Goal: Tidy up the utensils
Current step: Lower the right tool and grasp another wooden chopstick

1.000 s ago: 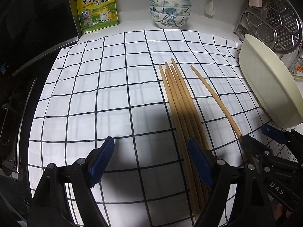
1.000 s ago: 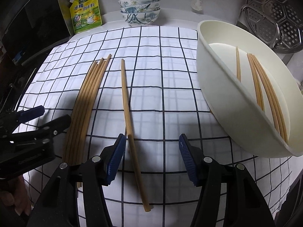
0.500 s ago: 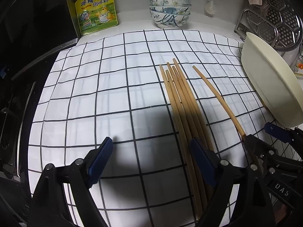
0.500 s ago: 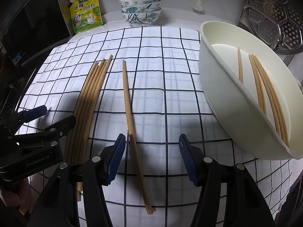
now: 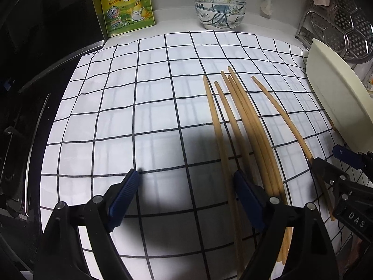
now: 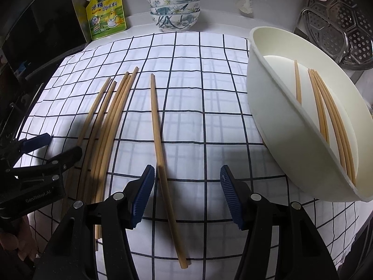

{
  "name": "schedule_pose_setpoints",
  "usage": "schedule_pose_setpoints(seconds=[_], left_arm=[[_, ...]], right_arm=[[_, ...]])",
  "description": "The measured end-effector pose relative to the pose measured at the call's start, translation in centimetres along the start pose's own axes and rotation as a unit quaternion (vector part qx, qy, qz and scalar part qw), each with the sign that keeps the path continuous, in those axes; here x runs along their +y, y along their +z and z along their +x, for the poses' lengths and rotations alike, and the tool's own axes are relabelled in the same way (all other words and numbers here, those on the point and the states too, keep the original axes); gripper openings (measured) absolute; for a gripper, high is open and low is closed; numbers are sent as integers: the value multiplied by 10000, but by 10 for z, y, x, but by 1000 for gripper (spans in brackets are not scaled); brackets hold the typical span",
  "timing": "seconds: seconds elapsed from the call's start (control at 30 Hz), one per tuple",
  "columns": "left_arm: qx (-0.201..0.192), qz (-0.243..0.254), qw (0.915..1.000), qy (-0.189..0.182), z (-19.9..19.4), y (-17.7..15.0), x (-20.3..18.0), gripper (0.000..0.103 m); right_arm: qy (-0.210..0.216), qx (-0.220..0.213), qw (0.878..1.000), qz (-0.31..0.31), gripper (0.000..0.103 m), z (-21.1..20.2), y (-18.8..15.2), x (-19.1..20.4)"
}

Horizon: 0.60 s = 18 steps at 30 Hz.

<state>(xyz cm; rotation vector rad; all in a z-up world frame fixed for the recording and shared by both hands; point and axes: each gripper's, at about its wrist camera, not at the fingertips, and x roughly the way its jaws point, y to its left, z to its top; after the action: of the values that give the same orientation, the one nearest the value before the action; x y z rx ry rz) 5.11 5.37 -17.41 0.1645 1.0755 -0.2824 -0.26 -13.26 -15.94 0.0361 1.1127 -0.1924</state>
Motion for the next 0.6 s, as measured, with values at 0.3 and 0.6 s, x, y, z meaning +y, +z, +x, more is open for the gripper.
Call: schedule_pose_setpoints(seconds=[0.3, 0.6], left_arm=[[-128, 167, 9998, -44, -3, 2, -12, 59], [-107, 269, 9992, -277, -4, 5, -17, 9]], right_arm=[[-124, -21, 9998, -182, 56, 10, 3, 9], [129, -48, 9981, -597, 6, 10, 6, 29]])
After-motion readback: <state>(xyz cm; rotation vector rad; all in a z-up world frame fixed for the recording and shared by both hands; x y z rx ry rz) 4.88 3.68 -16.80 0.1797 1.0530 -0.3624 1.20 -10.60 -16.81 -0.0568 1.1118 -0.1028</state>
